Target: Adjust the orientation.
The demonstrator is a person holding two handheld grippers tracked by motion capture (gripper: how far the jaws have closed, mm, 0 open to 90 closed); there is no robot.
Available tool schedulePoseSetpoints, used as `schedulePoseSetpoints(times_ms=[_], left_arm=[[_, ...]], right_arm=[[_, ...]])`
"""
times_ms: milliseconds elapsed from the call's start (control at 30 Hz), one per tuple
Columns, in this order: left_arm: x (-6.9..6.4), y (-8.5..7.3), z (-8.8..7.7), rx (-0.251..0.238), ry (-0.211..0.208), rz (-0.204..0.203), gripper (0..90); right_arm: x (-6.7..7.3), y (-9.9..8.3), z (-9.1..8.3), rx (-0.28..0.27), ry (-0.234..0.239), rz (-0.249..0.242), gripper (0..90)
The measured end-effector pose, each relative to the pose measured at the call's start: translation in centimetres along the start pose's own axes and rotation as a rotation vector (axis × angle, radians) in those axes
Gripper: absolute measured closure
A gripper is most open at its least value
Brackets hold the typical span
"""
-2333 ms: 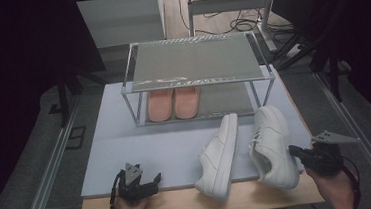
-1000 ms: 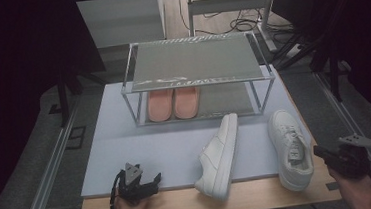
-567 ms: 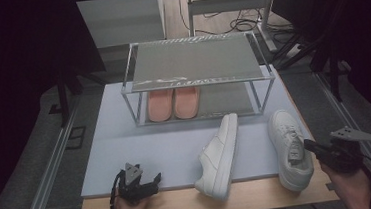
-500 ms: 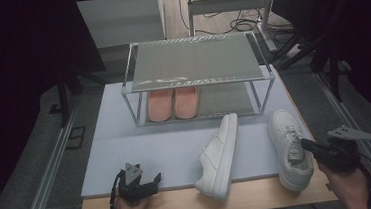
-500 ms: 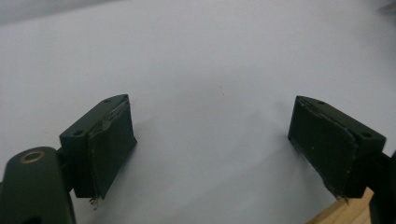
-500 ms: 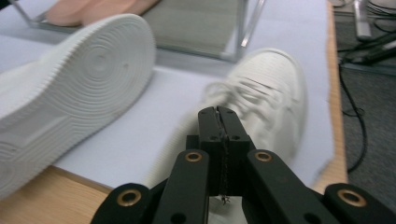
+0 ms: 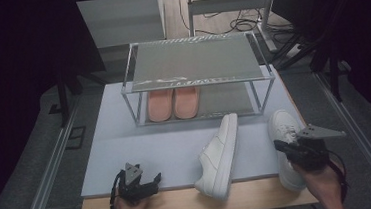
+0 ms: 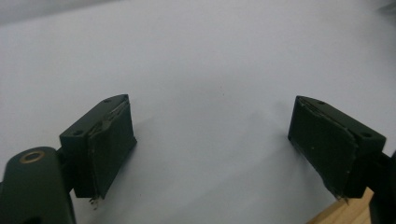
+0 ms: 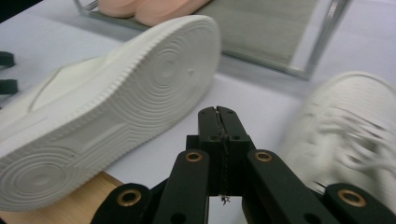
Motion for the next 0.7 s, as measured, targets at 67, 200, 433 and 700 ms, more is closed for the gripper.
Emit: schedulePoseSetpoints(times_ms=[67,200,433,700], left_arm=[[0.0,0.0,0.0,0.0,0.0,0.0,13.8],[0.0,0.0,0.0,0.0,0.0,0.0,13.9],[0.0,0.0,0.0,-0.004,0.001,-0.004,13.8],[0.0,0.0,0.0,-0.003,0.001,-0.003,13.8]], right_arm=[[0.8,0.1,0.6,0.005,0.018,-0.008,89.8],[2.4,0.3,1.9,0.017,0.054,-0.027,89.8],[4.9,0.4,4.0,0.036,0.106,-0.054,89.8],[7.3,0.3,6.1,0.051,0.153,-0.074,89.8]])
Point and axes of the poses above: each handheld gripper's, and its own axes: z roughly forward along the jaws, y roughly out of its top, x roughly to its left, the point moved 5 cm from there along z, roughly forward along the jaws, and after that the axes turned 8 degrees about -x, right-handed, at the moved point
